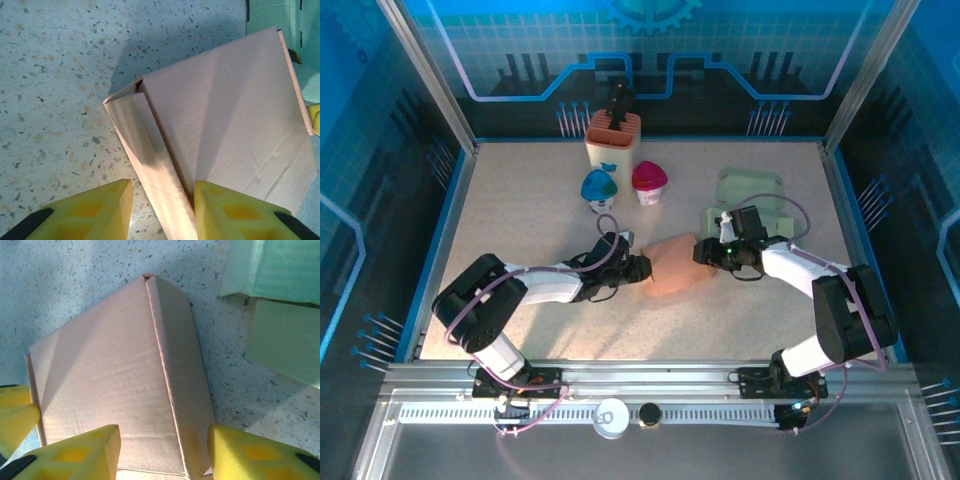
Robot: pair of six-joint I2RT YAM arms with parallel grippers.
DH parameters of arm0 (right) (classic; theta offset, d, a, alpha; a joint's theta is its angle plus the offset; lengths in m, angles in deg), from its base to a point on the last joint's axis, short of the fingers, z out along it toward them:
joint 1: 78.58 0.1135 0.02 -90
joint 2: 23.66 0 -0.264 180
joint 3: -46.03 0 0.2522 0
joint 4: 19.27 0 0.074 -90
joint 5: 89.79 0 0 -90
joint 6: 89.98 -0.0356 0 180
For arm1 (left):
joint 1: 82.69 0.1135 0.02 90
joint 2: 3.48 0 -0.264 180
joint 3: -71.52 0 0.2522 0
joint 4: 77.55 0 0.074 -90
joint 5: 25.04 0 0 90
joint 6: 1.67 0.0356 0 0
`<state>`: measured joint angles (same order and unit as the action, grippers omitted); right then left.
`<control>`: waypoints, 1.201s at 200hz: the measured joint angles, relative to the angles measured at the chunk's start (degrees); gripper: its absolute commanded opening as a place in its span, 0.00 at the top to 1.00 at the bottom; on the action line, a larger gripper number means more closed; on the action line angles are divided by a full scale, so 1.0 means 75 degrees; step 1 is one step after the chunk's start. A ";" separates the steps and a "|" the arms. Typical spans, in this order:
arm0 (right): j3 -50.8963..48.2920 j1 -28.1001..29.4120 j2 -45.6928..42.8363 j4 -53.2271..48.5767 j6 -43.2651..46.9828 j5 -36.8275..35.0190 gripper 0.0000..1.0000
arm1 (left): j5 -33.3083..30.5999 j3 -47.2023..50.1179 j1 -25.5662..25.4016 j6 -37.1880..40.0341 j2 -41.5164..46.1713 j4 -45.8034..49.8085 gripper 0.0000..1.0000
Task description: Fold the paper box
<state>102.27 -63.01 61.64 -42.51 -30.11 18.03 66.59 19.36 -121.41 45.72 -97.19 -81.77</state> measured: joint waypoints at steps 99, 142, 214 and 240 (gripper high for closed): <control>0.0294 -0.0501 0.0947 0.0114 0.0933 0.1524 0.28 | 0.0117 0.0490 0.0207 -0.0166 -0.0082 -0.1174 0.82; 0.0294 -0.0478 0.0965 0.0239 0.1023 0.2107 0.24 | 0.0338 0.0761 0.0487 -0.0160 -0.0044 -0.1542 0.82; -0.0032 -0.0236 0.1329 0.1469 0.0128 0.3066 0.43 | 0.0420 0.0903 0.0670 -0.0181 -0.0038 -0.1652 0.61; -0.0117 -0.0160 0.1317 0.2005 -0.0437 0.3293 0.48 | 0.0414 0.1087 0.0714 -0.0128 0.0271 -0.1434 0.50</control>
<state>101.40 -64.21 71.52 -27.47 -33.39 42.73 69.69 27.52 -116.05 44.76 -95.16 -92.52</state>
